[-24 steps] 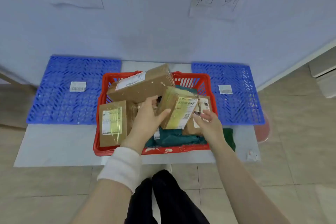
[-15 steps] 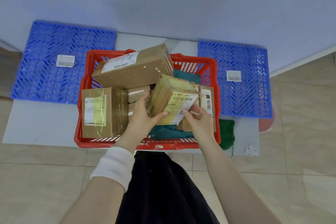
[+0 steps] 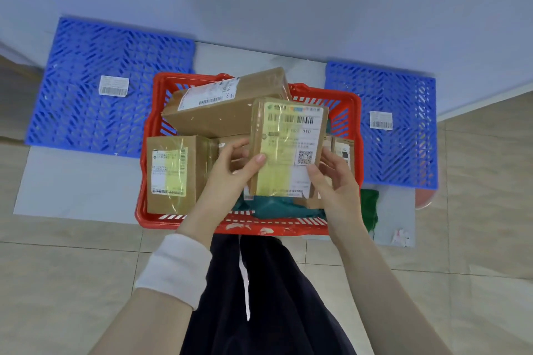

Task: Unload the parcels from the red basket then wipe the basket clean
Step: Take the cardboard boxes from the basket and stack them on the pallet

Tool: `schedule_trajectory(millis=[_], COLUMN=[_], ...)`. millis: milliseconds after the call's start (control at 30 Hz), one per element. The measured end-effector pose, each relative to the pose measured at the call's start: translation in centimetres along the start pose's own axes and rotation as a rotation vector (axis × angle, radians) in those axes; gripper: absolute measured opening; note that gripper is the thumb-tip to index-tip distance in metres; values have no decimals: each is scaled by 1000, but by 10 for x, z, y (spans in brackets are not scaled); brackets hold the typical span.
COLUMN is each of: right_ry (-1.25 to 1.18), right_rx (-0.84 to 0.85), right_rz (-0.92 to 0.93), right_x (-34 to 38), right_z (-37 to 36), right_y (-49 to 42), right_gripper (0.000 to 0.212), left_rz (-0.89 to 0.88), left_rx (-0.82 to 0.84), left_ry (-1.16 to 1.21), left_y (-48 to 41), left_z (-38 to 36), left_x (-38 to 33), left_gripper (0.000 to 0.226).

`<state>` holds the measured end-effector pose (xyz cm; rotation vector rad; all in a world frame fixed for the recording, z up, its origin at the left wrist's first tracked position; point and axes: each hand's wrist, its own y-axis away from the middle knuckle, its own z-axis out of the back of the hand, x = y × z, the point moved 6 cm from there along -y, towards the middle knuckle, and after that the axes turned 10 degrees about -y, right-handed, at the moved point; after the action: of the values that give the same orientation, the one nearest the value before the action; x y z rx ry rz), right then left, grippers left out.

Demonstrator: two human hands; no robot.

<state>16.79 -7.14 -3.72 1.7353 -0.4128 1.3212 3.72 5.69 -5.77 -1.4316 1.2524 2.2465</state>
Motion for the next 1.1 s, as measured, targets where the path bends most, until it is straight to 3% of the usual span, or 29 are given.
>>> schedule_trajectory(millis=[67,200,300,400,533,667,800,1100], right_ry=[-23,-60,-72,-140,-155,-83,-6,78], right_rx=[100,230,216,161,125,183,289,328], right_rz=[31,39,46,23,-34,-99,-111,-215], right_x=[9,18,17,8,-16,-35,-45,-77], right_z=[-25,-97,-155,-230,-329,-403,-447,-505], right_y=[5,16,23,36,56,67,58,-5], right_gripper=[36,40,43,55,21,42,47,45], left_rz=[-1,-24,-56,-88,-90,-45,-18,79], left_rx=[-12,-45,-84,-90,-104,-196,-253,-293], left_ry=[87,212,257,274,324,374,374,219], left_y=[2,6,11,18,30,26,9,-54], left_z=[22,84,142,213,301,372,409,452], left_x=[-5,-6,-1,16,48,75,90,115], left_gripper=[45,54,52,32,21,19,26,30])
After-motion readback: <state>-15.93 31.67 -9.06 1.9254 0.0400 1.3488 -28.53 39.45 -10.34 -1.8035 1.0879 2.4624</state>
